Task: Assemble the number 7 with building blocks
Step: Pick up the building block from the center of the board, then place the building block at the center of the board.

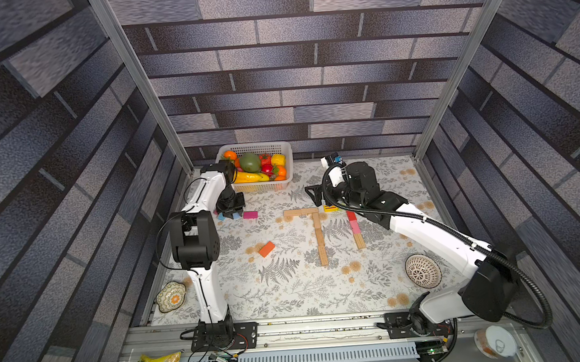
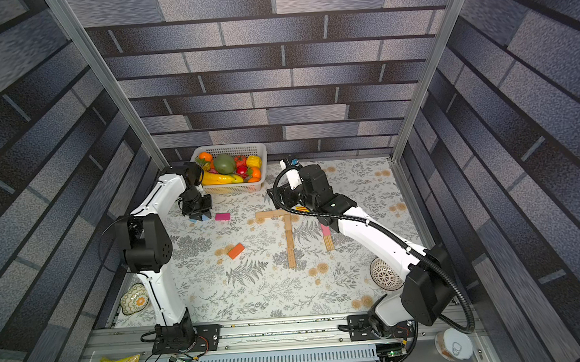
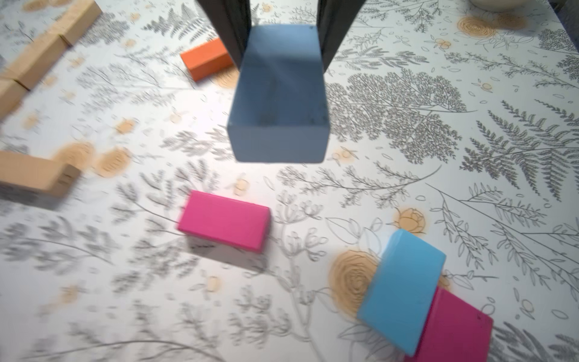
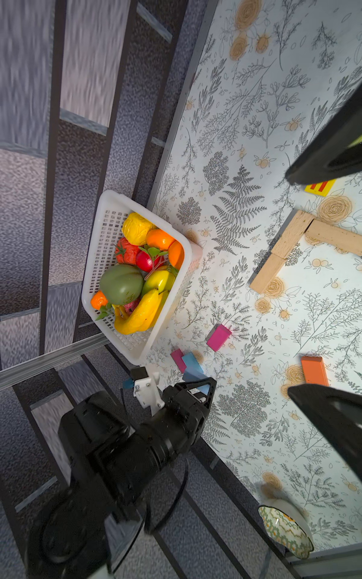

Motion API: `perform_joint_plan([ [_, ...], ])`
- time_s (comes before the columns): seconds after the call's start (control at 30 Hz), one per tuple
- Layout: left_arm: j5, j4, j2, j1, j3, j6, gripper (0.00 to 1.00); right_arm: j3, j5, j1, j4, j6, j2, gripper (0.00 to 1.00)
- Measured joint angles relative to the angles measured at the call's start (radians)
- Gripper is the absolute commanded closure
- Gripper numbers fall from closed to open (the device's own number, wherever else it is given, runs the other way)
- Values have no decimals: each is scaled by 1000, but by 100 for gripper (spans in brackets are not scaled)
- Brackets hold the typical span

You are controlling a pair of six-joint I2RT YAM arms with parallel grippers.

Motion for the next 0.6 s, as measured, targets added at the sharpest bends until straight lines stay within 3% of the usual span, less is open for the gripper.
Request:
perform_joint_plan([
  [0.13,23,-7,-18,-92,20,66,69,-6,16,0,-2,-18,-18,0],
  [0.37,-13,-8,105,-232,18,171,70,-9,26,-8,-26,-54,-85,0],
  [0.6,-68,-11,197,-274,45,219,69,-43,26,-13,-55,-61,-155,0],
])
